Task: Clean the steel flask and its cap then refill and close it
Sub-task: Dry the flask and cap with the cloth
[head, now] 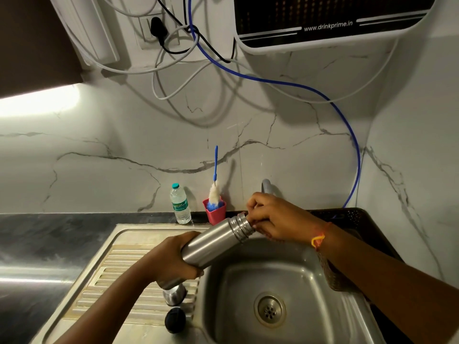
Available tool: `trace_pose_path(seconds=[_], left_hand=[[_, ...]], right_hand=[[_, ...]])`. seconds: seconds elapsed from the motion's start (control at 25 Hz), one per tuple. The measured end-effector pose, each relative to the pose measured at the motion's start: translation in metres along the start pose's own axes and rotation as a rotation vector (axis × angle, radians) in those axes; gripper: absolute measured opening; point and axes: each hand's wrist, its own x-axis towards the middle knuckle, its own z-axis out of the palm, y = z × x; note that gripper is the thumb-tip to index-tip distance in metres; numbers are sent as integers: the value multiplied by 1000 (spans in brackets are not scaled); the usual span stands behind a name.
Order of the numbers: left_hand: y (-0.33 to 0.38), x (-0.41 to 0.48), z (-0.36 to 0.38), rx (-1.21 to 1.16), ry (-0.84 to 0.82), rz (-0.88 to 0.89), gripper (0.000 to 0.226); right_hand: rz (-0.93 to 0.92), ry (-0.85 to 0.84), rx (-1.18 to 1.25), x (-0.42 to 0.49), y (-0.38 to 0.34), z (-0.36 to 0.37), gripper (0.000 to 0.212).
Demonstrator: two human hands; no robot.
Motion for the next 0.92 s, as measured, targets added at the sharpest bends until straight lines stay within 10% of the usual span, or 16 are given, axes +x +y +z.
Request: trace_pose_path(seconds=[0.16, 0.32, 0.72, 0.92], left_hand=[[2, -1, 6, -59, -47, 27, 72], [6, -3, 6, 67, 101, -16, 73], [3, -8, 14, 649, 397, 65, 83], [-35, -19, 14, 652, 454, 104, 82]], right_hand=[[-26, 190, -16, -3, 8, 7, 18], [336, 137, 223, 1, 2, 16, 20], [1039, -2, 1369, 6, 4, 24, 19], [1086, 379, 1572, 15, 3, 45, 14]])
